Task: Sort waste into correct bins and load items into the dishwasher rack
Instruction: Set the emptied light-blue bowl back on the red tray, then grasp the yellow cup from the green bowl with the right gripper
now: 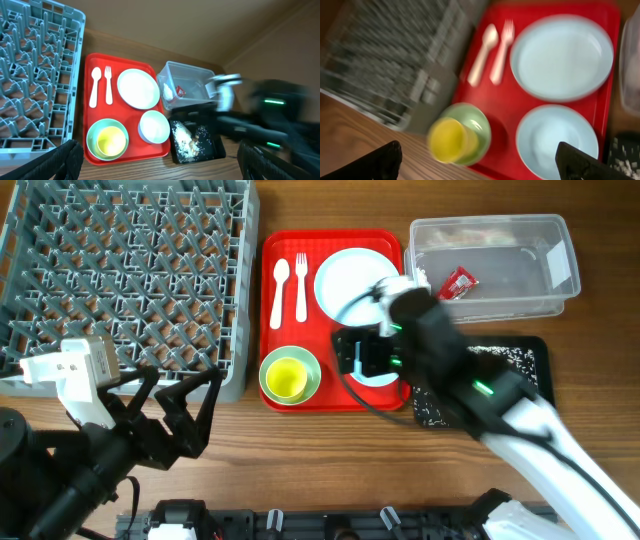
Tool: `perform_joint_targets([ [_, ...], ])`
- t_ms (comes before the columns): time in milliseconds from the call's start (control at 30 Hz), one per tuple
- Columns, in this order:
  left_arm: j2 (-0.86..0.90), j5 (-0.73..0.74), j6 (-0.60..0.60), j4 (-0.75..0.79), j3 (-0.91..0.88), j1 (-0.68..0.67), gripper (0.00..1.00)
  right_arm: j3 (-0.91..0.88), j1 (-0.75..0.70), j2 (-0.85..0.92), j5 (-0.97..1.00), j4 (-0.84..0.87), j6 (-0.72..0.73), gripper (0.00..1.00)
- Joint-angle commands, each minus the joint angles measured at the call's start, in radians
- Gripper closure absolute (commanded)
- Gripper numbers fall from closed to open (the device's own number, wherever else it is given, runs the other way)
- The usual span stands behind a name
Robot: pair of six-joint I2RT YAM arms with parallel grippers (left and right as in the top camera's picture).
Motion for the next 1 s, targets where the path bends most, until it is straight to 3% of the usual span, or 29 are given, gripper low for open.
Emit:
perform_joint_targets([
  [0,0.001,-0.007,0.020,0.005,0.008,-0.005,0.00,0.024,-0.044,-0.172,-0.014,0.011,0.008,0.00],
  [133,0.001,0.023,-0.012,0.048,0.008,-0.005,0.00,0.024,-0.128,-0.268,-0.015,-0.060,0.082,0.00],
  [200,0.001,0.051,-0.081,0.052,0.008,-0.005,0.00,0.024,-0.182,-0.289,-0.015,-0.129,0.076,0.00],
  [400,0.005,0.018,-0.086,0.064,0.006,-0.005,0.00,0.024,-0.264,-0.261,-0.058,-0.306,0.037,0.00],
  [600,0.128,-0.082,-0.082,-0.137,-0.090,-0.006,0.03,0.024,-0.263,-0.197,-0.242,-0.240,0.023,0.00],
  [733,0.229,-0.248,-0.082,-0.201,-0.177,-0.007,0.18,0.024,-0.254,-0.113,-0.483,-0.154,0.024,0.27],
  [800,0.269,-0.285,-0.082,-0.205,-0.185,-0.007,0.23,0.024,-0.222,-0.041,-0.504,-0.137,0.024,0.38],
  [900,0.283,-0.286,-0.081,-0.168,-0.183,-0.007,0.21,0.024,-0.146,0.100,-0.501,-0.126,0.024,0.49],
  [967,0.276,-0.288,-0.081,-0.167,-0.183,-0.007,0.21,0.024,-0.119,0.167,-0.502,-0.108,0.027,0.50],
])
